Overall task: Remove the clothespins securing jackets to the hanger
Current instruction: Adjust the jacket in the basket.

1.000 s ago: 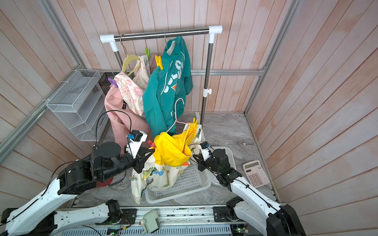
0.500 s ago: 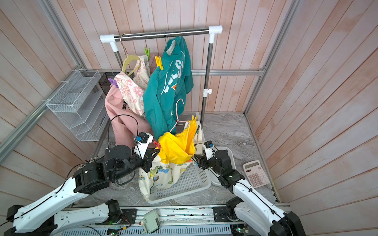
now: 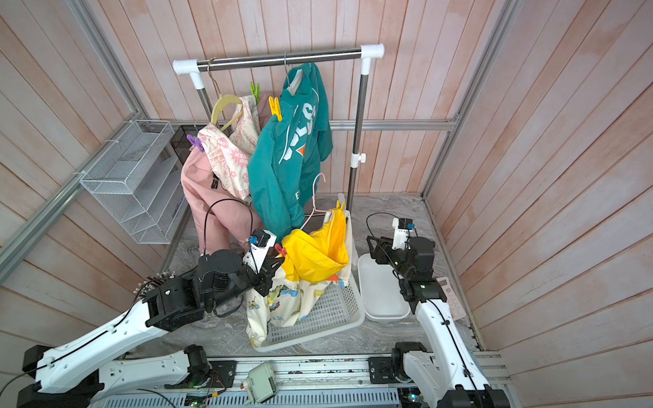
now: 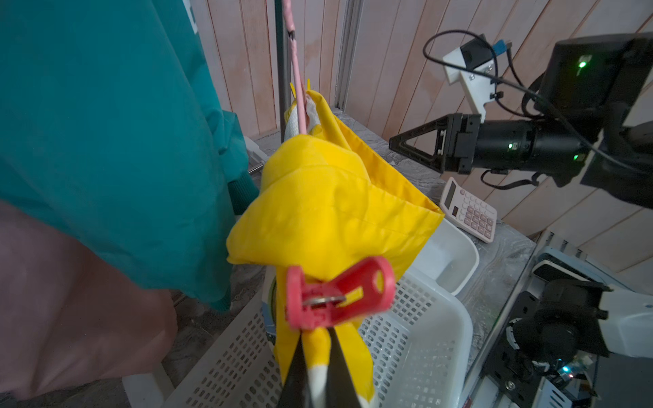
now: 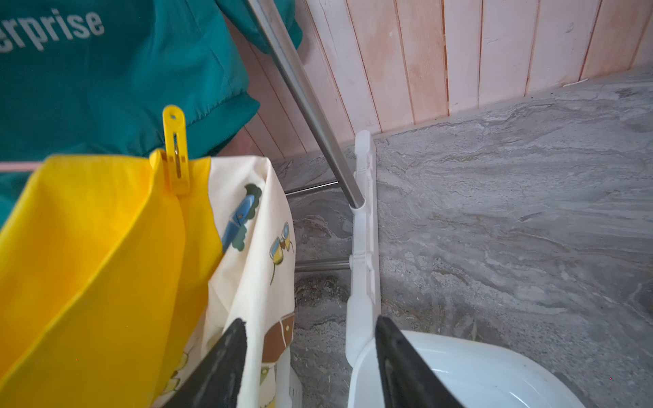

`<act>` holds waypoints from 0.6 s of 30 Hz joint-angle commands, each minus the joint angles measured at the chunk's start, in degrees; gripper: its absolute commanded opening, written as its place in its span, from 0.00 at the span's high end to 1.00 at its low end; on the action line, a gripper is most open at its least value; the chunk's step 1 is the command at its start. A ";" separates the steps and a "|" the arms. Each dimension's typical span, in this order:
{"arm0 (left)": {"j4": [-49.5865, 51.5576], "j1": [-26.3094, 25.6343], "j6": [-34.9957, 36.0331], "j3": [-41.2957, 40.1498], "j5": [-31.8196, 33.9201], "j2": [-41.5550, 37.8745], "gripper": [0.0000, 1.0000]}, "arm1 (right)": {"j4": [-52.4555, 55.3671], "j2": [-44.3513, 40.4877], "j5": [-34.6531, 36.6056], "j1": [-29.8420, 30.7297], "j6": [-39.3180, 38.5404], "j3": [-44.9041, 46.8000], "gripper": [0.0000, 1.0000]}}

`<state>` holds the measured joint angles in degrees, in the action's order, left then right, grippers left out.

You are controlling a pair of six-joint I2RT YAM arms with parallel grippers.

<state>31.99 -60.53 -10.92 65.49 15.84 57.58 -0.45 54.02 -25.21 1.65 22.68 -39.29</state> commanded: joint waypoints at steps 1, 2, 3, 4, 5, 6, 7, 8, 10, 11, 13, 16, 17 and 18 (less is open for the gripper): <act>-4.48 -2.23 2.35 -0.36 6.78 0.74 1.00 | 4.08 3.27 -3.23 -0.42 6.75 -5.23 0.45; -4.30 -3.00 2.76 -0.22 8.36 1.30 1.00 | 4.55 4.07 -3.10 -0.35 7.93 -6.56 0.45; -4.15 -3.70 3.07 -0.19 10.15 1.85 1.00 | 4.65 4.91 -2.82 -0.35 9.25 -7.67 0.46; -4.04 -4.26 3.33 -0.17 11.54 2.39 1.00 | 4.71 5.51 -2.26 -0.40 10.70 -8.60 0.47; -3.89 -4.69 3.52 -0.07 12.47 2.80 1.00 | 4.75 5.93 -1.35 -0.42 12.26 -9.22 0.47; -3.84 -5.19 3.70 -0.10 13.65 3.24 1.00 | 4.84 6.25 -0.26 -0.42 14.15 -9.83 0.47; -3.78 -5.60 4.04 -0.11 14.47 3.57 1.00 | 4.82 6.68 0.60 -0.40 16.00 -10.53 0.48; -3.77 -6.00 4.27 -0.32 15.20 3.79 1.00 | 5.07 7.22 0.88 -0.40 17.50 -11.19 0.48; -3.95 -6.78 4.87 -0.96 17.01 4.24 1.00 | 6.46 9.13 0.23 -0.35 19.89 -13.87 0.48; -4.25 -7.09 5.26 -1.30 17.70 4.21 1.00 | 7.06 10.17 -0.66 -0.42 20.51 -15.20 0.48; -5.12 -7.93 6.13 -2.25 19.29 4.16 1.00 | 8.77 12.44 -2.38 -0.42 21.48 -17.92 0.48; -7.06 -9.18 9.64 -3.60 21.00 4.09 1.00 | 10.50 15.29 -3.93 -0.37 21.61 -20.54 0.48; -7.93 -9.75 10.76 -4.00 21.54 4.03 1.00 | 10.94 16.02 -4.26 -0.41 21.51 -21.12 0.49; -9.10 -10.46 12.10 -4.52 22.57 3.95 1.00 | 11.10 16.80 -4.83 -0.29 21.66 -21.71 0.50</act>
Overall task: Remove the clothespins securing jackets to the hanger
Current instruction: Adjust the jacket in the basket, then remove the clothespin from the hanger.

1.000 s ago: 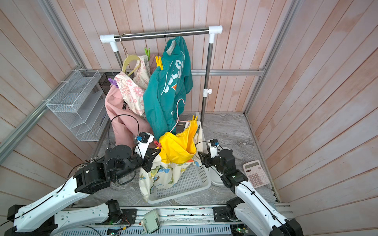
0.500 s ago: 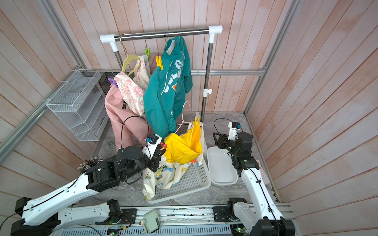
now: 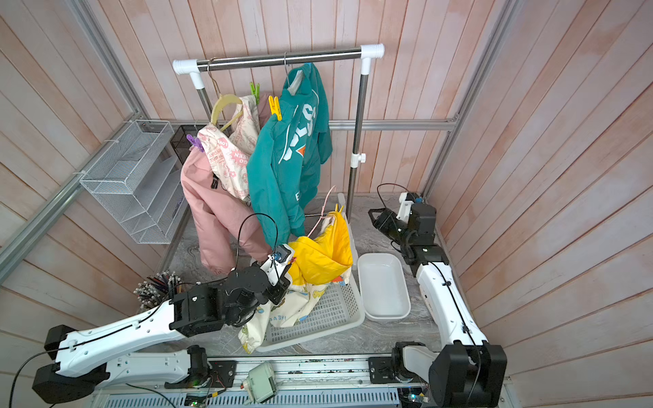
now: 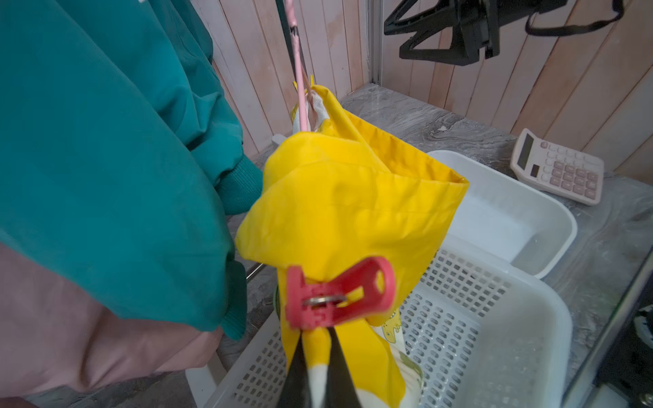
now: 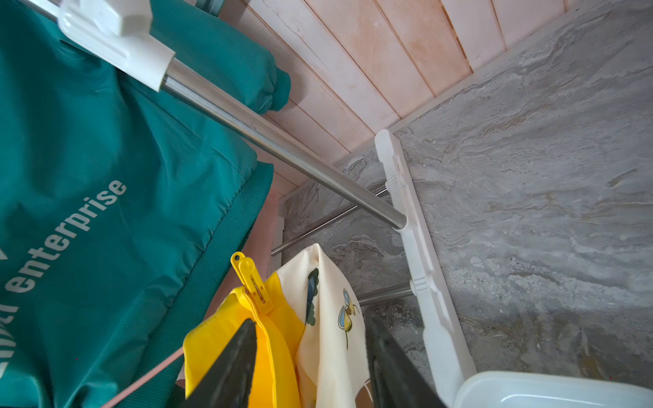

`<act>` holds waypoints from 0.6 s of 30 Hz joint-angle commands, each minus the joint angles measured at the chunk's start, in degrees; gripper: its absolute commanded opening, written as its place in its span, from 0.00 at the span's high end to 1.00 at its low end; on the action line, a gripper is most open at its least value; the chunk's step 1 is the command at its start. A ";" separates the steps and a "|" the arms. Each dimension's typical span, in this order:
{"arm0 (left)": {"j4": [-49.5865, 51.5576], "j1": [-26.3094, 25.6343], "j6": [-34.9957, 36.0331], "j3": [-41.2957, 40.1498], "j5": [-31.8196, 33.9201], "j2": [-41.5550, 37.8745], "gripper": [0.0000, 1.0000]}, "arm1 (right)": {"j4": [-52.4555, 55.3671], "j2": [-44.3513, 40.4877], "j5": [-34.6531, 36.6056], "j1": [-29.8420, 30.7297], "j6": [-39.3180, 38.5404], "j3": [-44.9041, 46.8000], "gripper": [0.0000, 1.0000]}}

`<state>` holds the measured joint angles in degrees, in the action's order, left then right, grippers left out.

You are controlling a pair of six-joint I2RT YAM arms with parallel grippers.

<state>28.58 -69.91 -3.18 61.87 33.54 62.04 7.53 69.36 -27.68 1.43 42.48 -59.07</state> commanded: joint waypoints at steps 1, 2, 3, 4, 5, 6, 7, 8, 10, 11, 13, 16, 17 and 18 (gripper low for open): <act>-6.75 -1.64 5.75 -1.40 5.68 -0.42 1.00 | 3.43 2.26 -2.79 0.07 1.87 -2.48 0.52; -7.67 -2.21 6.86 -1.74 6.26 -0.35 1.00 | 3.84 2.87 -2.85 0.41 1.71 -3.16 0.52; -8.81 -2.77 8.19 -2.32 6.93 -0.34 1.00 | 4.58 3.39 -2.46 0.97 1.20 -4.04 0.53; -10.10 -3.29 9.34 -2.85 7.63 -0.39 1.00 | 5.36 4.12 -1.62 1.73 0.67 -4.88 0.53; -11.02 -3.60 10.40 -3.41 7.98 -0.32 1.00 | 5.89 4.65 -1.03 2.50 0.26 -5.82 0.53; -11.75 -3.88 11.44 -3.91 8.16 -0.34 1.00 | 6.37 5.42 -0.68 3.32 -0.08 -6.69 0.53; -12.20 -4.07 12.39 -4.37 8.05 -0.26 1.00 | 6.83 6.13 -0.59 4.04 -0.33 -7.66 0.53; -12.62 -4.37 13.17 -4.70 8.08 -0.20 1.00 | 7.16 6.74 -0.58 4.61 -0.42 -8.43 0.53; -12.74 -4.66 14.61 -5.14 8.21 -0.25 1.00 | 8.45 7.90 -0.90 5.09 -0.85 -10.11 0.53; -12.71 -4.86 15.04 -5.43 8.57 -0.31 1.00 | 9.02 8.14 -0.94 5.09 -1.03 -10.66 0.53; -13.31 -5.45 16.35 -6.21 9.24 -0.67 1.00 | 11.11 8.81 -0.27 5.08 -1.71 -11.79 0.53; -15.94 -7.35 19.29 -7.85 10.95 -0.63 1.00 | 14.32 9.94 -0.64 5.02 -3.55 -13.50 0.52; -16.86 -7.98 20.43 -8.17 11.55 -0.39 1.00 | 14.85 10.23 -0.91 5.05 -3.94 -13.69 0.53; -17.72 -8.67 21.48 -8.45 12.16 0.11 1.00 | 15.06 10.51 -1.24 5.03 -4.00 -13.72 0.52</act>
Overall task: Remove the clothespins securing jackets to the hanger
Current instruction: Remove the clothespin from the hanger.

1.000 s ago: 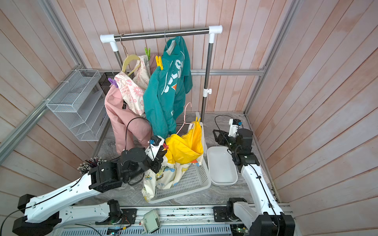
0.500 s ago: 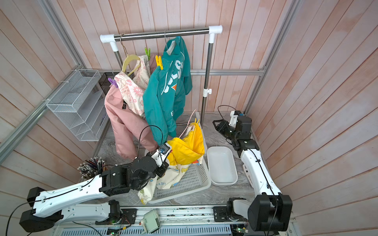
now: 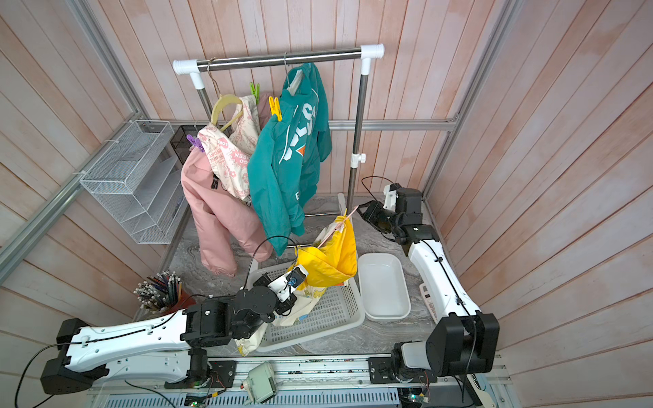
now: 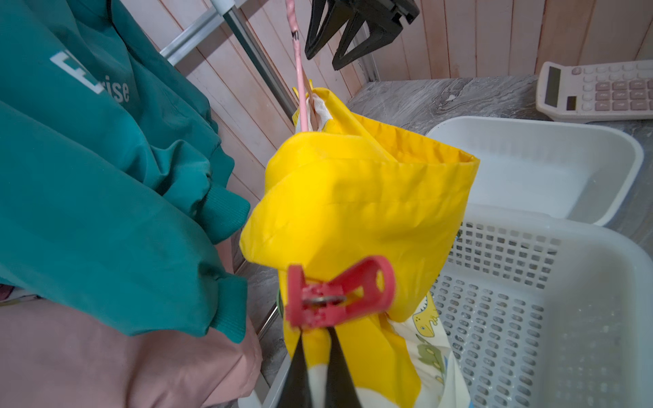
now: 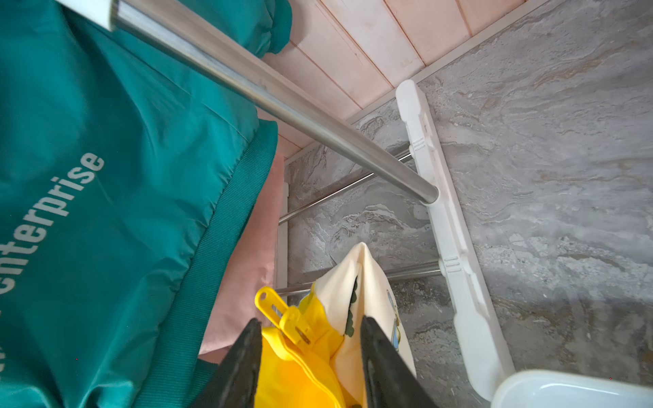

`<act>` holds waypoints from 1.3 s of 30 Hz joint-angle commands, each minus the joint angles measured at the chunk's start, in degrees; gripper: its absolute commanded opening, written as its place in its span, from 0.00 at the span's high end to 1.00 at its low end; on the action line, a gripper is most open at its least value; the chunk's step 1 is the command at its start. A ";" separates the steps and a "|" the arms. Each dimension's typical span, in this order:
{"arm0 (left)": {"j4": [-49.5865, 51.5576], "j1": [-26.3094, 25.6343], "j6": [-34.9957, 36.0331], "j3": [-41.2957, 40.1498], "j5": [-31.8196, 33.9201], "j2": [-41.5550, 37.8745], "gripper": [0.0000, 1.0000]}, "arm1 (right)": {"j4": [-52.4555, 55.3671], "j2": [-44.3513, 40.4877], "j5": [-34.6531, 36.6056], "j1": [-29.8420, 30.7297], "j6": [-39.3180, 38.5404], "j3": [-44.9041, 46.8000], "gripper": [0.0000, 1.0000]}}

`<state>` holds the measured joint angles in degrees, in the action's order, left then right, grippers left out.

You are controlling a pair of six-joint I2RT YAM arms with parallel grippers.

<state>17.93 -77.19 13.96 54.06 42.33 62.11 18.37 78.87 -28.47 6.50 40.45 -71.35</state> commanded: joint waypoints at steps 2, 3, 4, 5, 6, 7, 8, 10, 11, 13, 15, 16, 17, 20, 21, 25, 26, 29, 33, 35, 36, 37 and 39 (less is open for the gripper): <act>-8.16 -2.02 5.83 -0.89 3.99 0.88 1.00 | 3.63 1.11 -1.32 -0.01 -1.44 -0.84 0.53; -8.29 -2.09 6.26 -0.85 4.10 1.46 1.00 | 3.60 1.19 -1.52 -0.03 -1.34 -0.64 0.54; -8.43 -2.10 6.42 -0.80 4.25 1.88 1.00 | 3.65 1.28 -1.70 -0.04 -1.38 -0.50 0.54; -8.51 -2.10 6.71 -0.80 4.28 2.12 1.00 | 3.98 1.44 -1.79 -0.07 -1.54 -0.53 0.54; -8.75 -2.19 6.78 -0.89 4.26 2.22 1.00 | 4.48 1.62 -1.80 -0.01 -1.92 -0.63 0.54; -9.12 -2.31 7.13 -1.08 4.17 2.23 1.00 | 4.98 1.81 -2.08 -0.07 -2.23 -0.79 0.54; -9.35 -2.51 7.32 -1.27 4.16 2.22 1.00 | 5.45 1.98 -2.43 -0.07 -2.58 -0.97 0.54; -9.82 -2.83 8.13 -1.84 4.62 2.30 1.00 | 7.09 2.16 -2.90 -0.34 -3.54 -1.52 0.54; -9.76 -2.96 8.32 -2.09 5.09 2.42 1.00 | 7.80 2.13 -3.04 -0.53 -3.93 -1.68 0.54; -9.63 -3.09 8.41 -2.43 5.74 2.74 1.00 | 9.13 1.86 -3.34 -1.25 -4.62 -1.57 0.54; -9.97 -3.28 8.78 -2.78 6.08 2.82 1.00 | 10.02 1.55 -3.81 -2.12 -5.01 -1.25 0.54; -10.48 -3.35 9.17 -2.95 6.19 2.92 1.00 | 10.52 1.46 -4.17 -2.53 -5.34 -1.14 0.54; -10.76 -3.34 9.48 -3.14 6.26 2.93 1.00 | 11.07 1.46 -4.47 -2.88 -5.74 -1.24 0.54; -11.83 -3.42 10.45 -3.72 6.76 3.18 1.00 | 11.64 1.24 -5.15 -3.95 -6.35 -1.58 0.54; -12.25 -3.50 10.85 -3.89 6.92 3.14 1.00 | 11.60 1.12 -5.44 -4.26 -6.43 -1.50 0.54; -14.12 -3.67 12.51 -5.06 7.65 2.78 1.00 | 14.16 1.83 -7.77 -5.96 -8.50 -2.41 0.53; -14.32 -3.75 12.74 -5.36 7.81 2.70 1.00 | 14.96 2.06 -8.40 -6.41 -9.19 -2.76 0.53; -15.33 -4.23 14.17 -5.98 8.37 2.87 1.00 | 15.91 2.23 -10.85 -7.32 -9.63 -3.18 0.53; -17.20 -4.90 16.34 -6.47 9.27 3.63 1.00 | 15.63 1.95 -12.69 -8.61 -8.20 -3.57 0.53; -17.54 -4.99 16.96 -6.60 9.27 3.81 1.00 | 16.07 2.09 -13.33 -8.94 -8.10 -3.88 0.52; -17.62 -5.06 17.36 -6.67 9.27 3.88 1.00 | 16.09 2.16 -14.13 -8.96 -7.95 -3.88 0.52; -17.82 -5.09 17.79 -6.82 9.35 3.99 1.00 | 15.97 2.15 -15.04 -9.05 -7.72 -3.73 0.52; -18.41 -5.25 18.96 -7.35 9.61 4.01 1.00 | 14.78 1.99 -16.53 -9.25 -6.52 -2.96 0.51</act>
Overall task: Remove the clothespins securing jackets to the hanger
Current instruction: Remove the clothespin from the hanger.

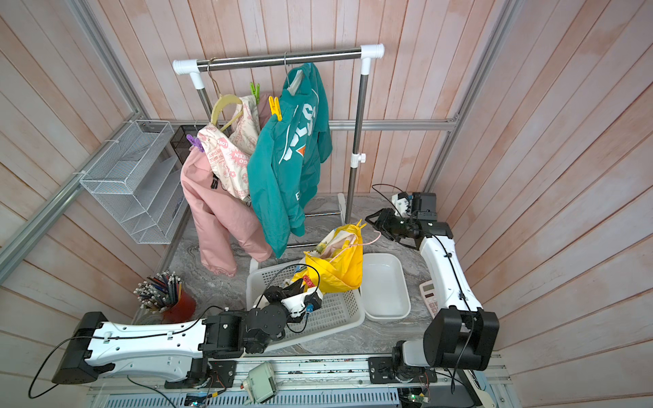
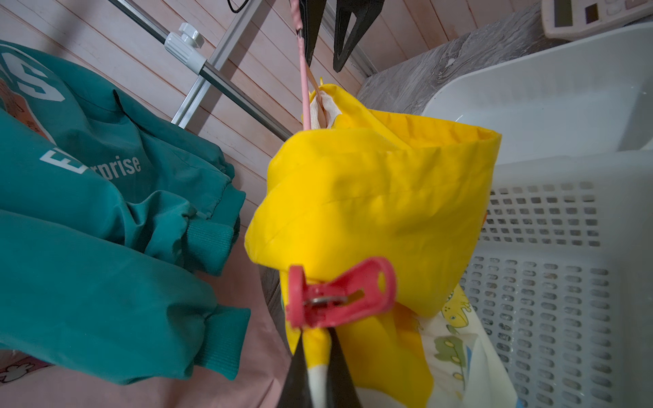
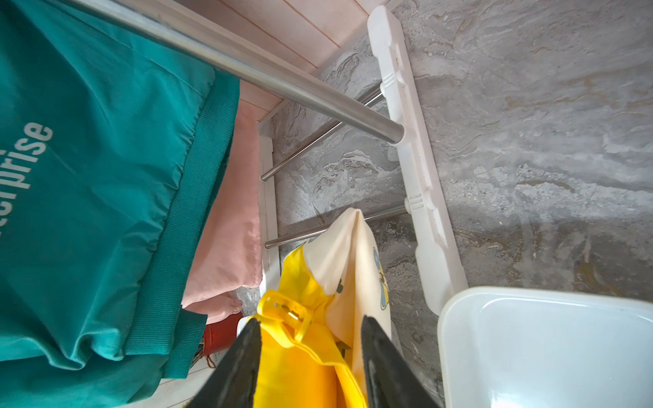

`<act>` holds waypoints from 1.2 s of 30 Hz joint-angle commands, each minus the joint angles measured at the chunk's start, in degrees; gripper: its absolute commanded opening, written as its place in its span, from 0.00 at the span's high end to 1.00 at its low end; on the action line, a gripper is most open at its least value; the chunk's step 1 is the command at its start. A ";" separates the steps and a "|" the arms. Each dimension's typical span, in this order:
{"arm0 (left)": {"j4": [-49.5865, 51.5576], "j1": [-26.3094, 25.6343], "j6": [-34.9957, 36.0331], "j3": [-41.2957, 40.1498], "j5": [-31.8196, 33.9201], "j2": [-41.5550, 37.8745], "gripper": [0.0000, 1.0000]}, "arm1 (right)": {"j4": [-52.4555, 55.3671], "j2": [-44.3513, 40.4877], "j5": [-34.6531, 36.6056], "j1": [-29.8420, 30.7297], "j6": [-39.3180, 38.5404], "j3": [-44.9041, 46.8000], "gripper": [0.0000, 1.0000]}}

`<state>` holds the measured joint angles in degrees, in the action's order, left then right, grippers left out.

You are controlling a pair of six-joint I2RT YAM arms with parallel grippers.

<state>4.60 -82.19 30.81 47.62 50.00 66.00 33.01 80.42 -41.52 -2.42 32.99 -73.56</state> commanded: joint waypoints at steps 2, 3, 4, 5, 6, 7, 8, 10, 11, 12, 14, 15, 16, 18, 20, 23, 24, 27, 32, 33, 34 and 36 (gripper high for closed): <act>-6.06 -0.51 3.62 -1.69 2.25 0.18 1.00 | -0.65 0.35 -4.00 -0.37 1.72 -0.09 0.51; -6.31 -0.73 4.38 -2.02 2.29 0.18 1.00 | -0.64 0.41 -4.05 -0.43 1.72 -0.13 0.51; -6.43 -0.75 5.04 -2.38 2.26 0.15 1.00 | -0.53 0.48 -4.23 -0.37 1.59 -0.18 0.51; -6.45 -0.78 5.58 -2.56 2.17 0.10 1.00 | -0.45 0.59 -4.35 -0.36 1.34 -0.26 0.51; -6.53 -0.90 6.05 -2.83 1.96 -0.06 1.00 | -0.45 0.67 -4.30 -0.38 1.08 -0.36 0.50; -6.54 -0.97 6.51 -3.02 1.61 -0.32 1.00 | -0.15 0.82 -4.41 -0.40 0.74 -0.46 0.49; -6.76 -1.05 6.92 -3.26 1.31 -0.56 1.00 | 0.14 0.94 -4.36 -0.34 0.32 -0.53 0.49; -7.75 -1.13 7.68 -3.58 1.25 -1.04 1.00 | 1.80 1.48 -4.24 -0.19 -1.21 -0.96 0.49; -8.00 -1.13 7.90 -3.57 1.24 -1.13 1.00 | 2.90 1.65 -3.78 -0.06 -2.19 -1.29 0.49; -8.10 -1.20 8.19 -3.63 1.20 -1.20 1.00 | 3.95 1.87 -2.98 0.20 -3.28 -1.62 0.49; -8.41 -1.14 8.77 -3.74 1.07 -0.92 1.00 | 5.44 2.23 -0.99 0.65 -5.14 -2.17 0.49; -8.81 -1.13 9.21 -3.93 1.07 -0.87 1.00 | 6.23 2.43 -0.65 0.82 -6.01 -2.35 0.49; -8.99 -1.13 9.46 -4.11 1.08 -0.62 1.00 | 6.91 2.61 -0.52 0.85 -6.71 -2.53 0.49; -8.92 -1.17 9.53 -3.98 1.36 -0.44 1.00 | 7.97 2.83 0.40 0.91 -7.74 -2.99 0.49; -8.99 -1.27 9.65 -3.93 1.40 -0.48 1.00 | 8.27 3.06 1.16 0.92 -8.27 -3.35 0.50; -8.73 -1.47 9.70 -4.02 1.47 -0.35 1.00 | 8.46 3.50 1.69 0.92 -8.53 -4.04 0.51; -8.58 -1.56 9.74 -4.11 1.52 -0.26 1.00 | 8.33 3.60 1.76 0.92 -8.56 -4.20 0.51; -8.42 -1.87 9.57 -4.37 1.60 -0.16 1.00 | 8.35 3.99 2.00 0.92 -8.67 -4.70 0.51; -8.12 -2.18 9.59 -4.59 1.82 0.00 1.00 | 8.03 4.48 1.77 1.13 -8.73 -4.76 0.51; -8.12 -2.18 9.62 -4.64 1.94 0.00 1.00 | 7.87 4.48 1.78 1.21 -8.56 -4.74 0.51; -8.25 -2.18 9.64 -4.68 2.10 0.01 1.00 | 7.77 4.57 1.70 1.27 -8.51 -4.54 0.51; -8.42 -2.23 9.80 -4.81 2.46 0.01 1.00 | 7.67 4.57 1.96 1.52 -8.52 -4.32 0.51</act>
<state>-0.93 -84.09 40.16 43.66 51.07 66.00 39.99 84.47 -40.27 -1.45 25.23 -76.95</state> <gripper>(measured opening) 0.063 0.489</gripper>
